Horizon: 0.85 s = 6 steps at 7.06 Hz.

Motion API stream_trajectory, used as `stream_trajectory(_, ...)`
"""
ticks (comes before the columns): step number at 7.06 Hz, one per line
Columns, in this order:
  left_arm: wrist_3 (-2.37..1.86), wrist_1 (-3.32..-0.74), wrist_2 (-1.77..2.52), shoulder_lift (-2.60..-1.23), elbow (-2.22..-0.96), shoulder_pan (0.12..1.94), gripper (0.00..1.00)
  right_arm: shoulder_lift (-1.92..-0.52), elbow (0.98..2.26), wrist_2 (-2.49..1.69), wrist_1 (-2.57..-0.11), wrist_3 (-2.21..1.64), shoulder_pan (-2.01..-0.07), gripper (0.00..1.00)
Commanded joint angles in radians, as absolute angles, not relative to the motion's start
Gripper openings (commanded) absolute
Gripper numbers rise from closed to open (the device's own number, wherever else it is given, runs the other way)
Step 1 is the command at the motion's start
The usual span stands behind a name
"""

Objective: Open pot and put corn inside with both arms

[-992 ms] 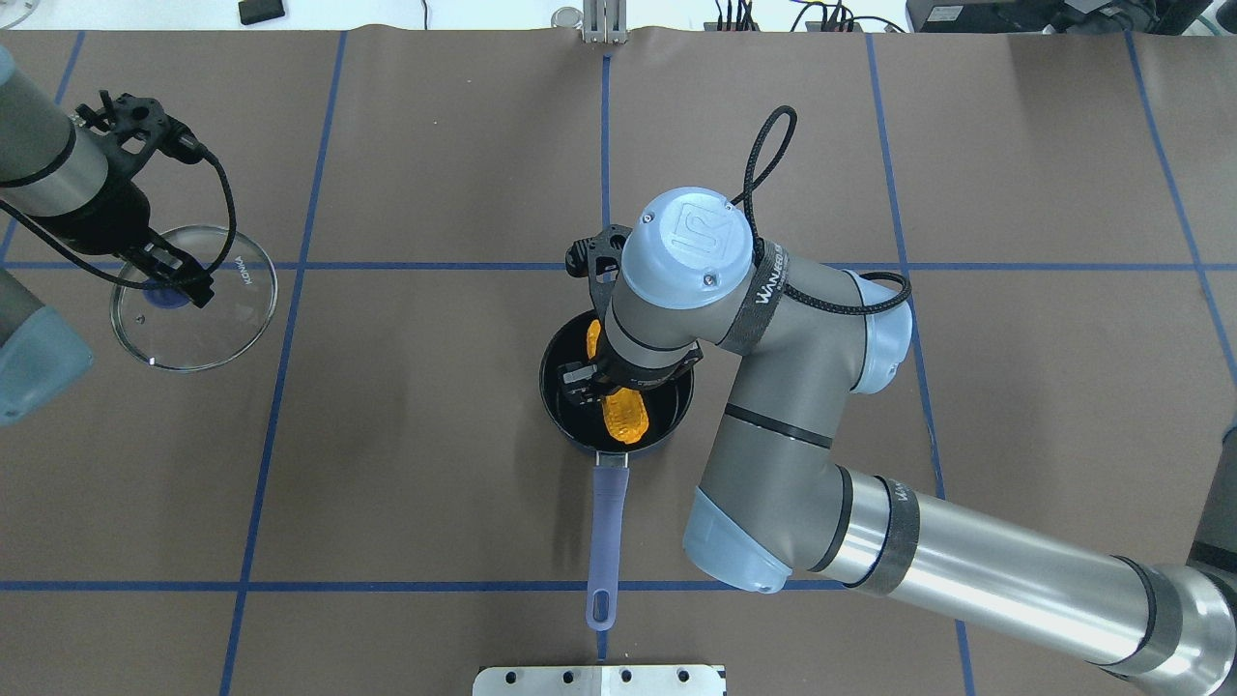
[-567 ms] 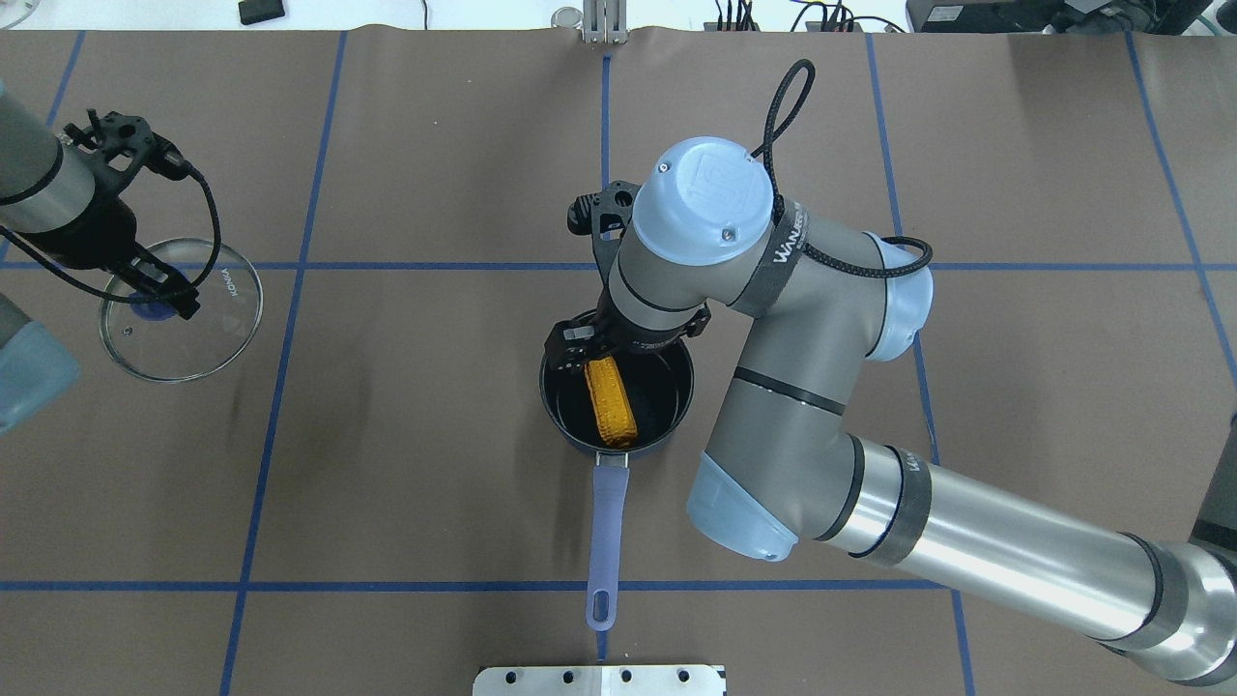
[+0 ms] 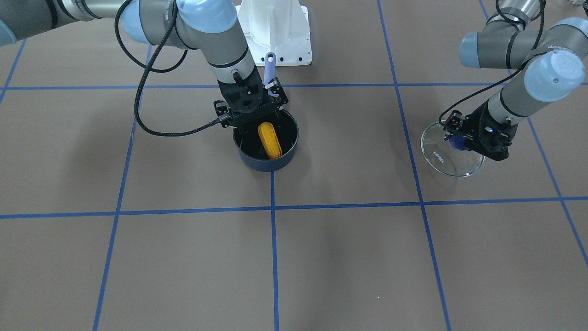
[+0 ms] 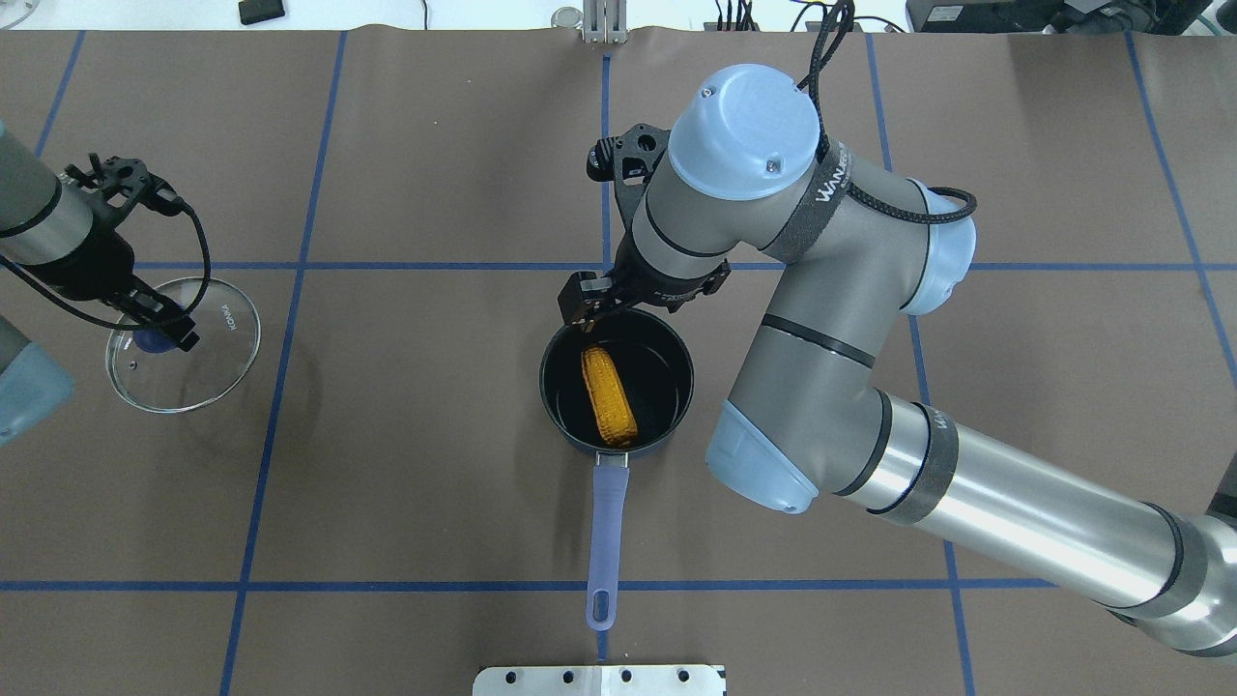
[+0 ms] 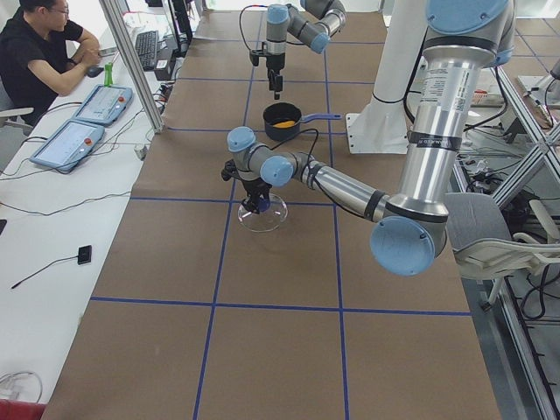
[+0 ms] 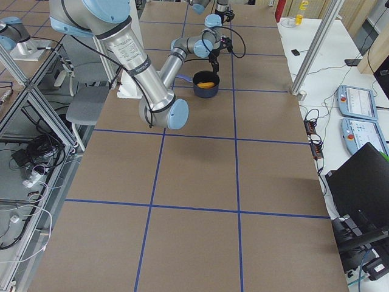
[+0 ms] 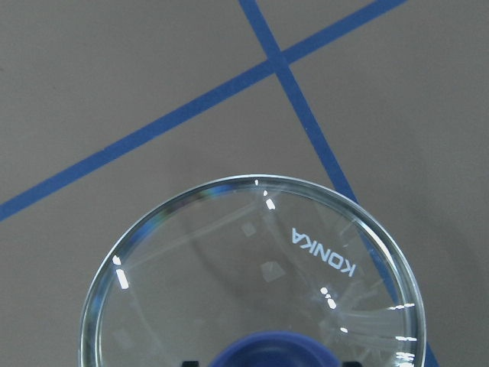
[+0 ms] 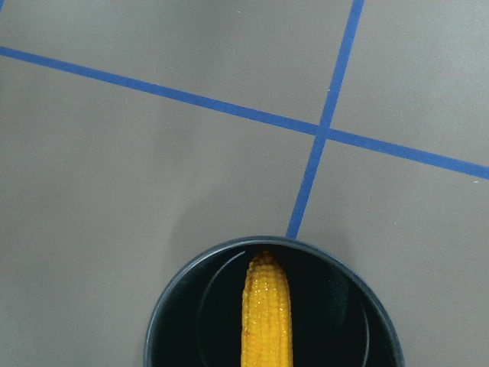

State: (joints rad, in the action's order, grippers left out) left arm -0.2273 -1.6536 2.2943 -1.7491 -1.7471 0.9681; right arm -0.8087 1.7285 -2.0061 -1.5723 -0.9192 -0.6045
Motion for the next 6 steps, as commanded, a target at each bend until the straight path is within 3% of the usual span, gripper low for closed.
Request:
stream_trajectory(1,-0.226,-1.661,2.304,-1.793,-1.682,0.966,0.57,-0.813,1.727,-2.008,-1.572,-0.913,-0.606,1.00)
stream_trajectory(4,-0.225,-1.661,2.304,-1.807,-1.658,0.966,0.58,-0.818,1.724,-2.006,-1.572,-0.896,-0.606,1.00)
stream_trajectory(6,-0.227,-1.701,2.304,-1.807,-1.625,0.966,0.66,-0.819,1.724,-2.005,-1.572,-0.888,-0.606,1.00)
